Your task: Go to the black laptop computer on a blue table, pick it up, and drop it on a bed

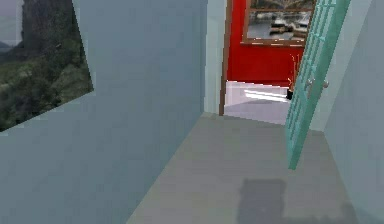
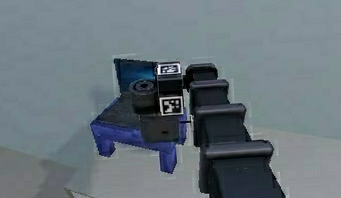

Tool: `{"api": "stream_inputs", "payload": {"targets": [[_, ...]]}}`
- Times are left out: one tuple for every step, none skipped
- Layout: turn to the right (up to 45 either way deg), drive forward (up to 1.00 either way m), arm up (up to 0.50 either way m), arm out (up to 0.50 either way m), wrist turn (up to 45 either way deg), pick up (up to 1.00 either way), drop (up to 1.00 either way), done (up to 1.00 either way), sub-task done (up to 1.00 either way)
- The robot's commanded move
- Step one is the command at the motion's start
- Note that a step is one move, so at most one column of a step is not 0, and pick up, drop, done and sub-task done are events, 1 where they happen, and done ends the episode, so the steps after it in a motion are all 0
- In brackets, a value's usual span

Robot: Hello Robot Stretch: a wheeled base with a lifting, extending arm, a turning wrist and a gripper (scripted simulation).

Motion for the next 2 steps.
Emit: {"api": "stream_inputs", "payload": {"targets": [[0.0,0.0,0.0,0.0,6.0,0.0,0.0,0.0,0.0],[0.0,0.0,-0.28,0.0,0.0,0.0,0.0,0.0,0.0]]}}
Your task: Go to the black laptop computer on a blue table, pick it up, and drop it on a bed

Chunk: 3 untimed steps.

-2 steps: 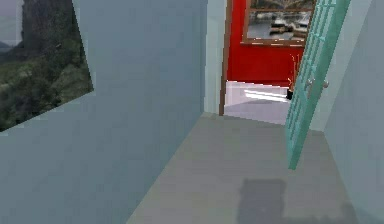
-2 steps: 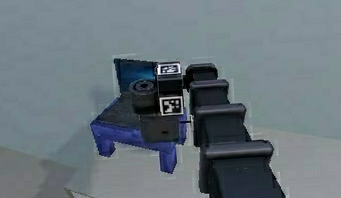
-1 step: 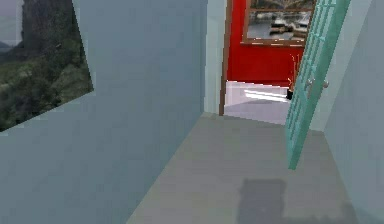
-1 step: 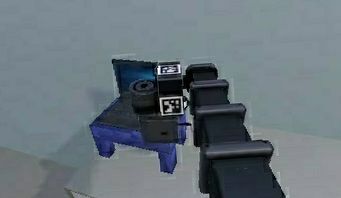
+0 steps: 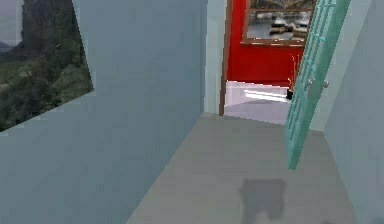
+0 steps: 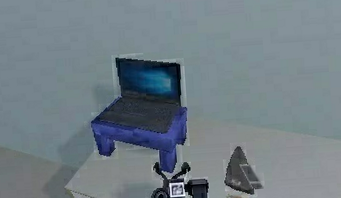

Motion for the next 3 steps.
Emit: {"api": "stream_inputs", "payload": {"targets": [[0.0,0.0,0.0,0.0,0.0,1.0,0.0,0.0,0.0],[0.0,0.0,0.1,0.0,0.0,0.0,0.0,0.0,0.0],[0.0,0.0,0.18,0.0,0.0,0.0,0.0,0.0,0.0]]}}
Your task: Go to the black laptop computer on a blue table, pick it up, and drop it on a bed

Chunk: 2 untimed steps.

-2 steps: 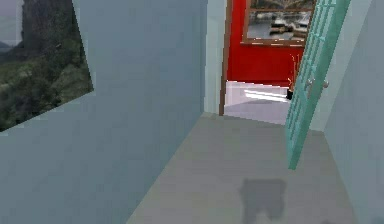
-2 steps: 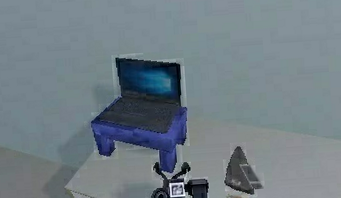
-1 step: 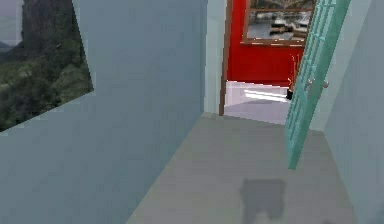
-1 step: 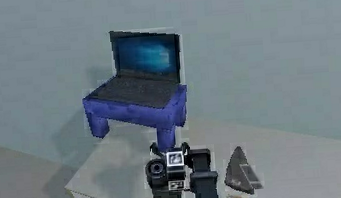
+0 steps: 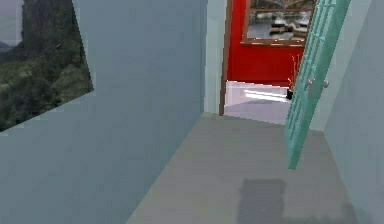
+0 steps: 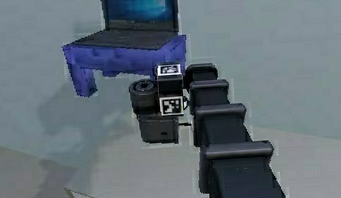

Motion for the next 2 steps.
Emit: {"api": "stream_inputs", "payload": {"targets": [[0.0,0.0,0.0,0.0,-45.0,0.0,0.0,0.0,0.0],[0.0,0.0,0.0,0.0,-45.0,0.0,0.0,0.0,0.0]]}}
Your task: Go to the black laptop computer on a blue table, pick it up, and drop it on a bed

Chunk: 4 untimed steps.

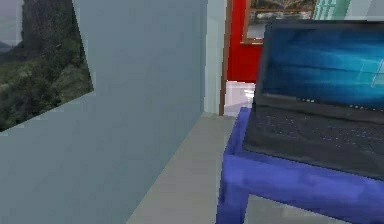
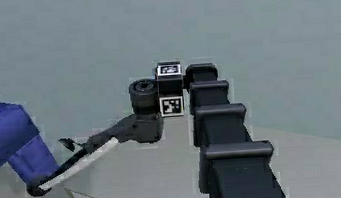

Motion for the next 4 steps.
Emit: {"api": "stream_inputs", "payload": {"targets": [[0.0,0.0,0.0,0.0,-45.0,0.0,0.0,0.0,0.0],[0.0,0.0,0.0,-0.14,0.0,0.0,0.0,0.0,0.0],[-45.0,0.0,0.0,0.0,0.0,0.0,0.0,0.0,0.0],[-45.0,0.0,0.0,0.0,0.0,0.0,0.0,0.0,0.0]]}}
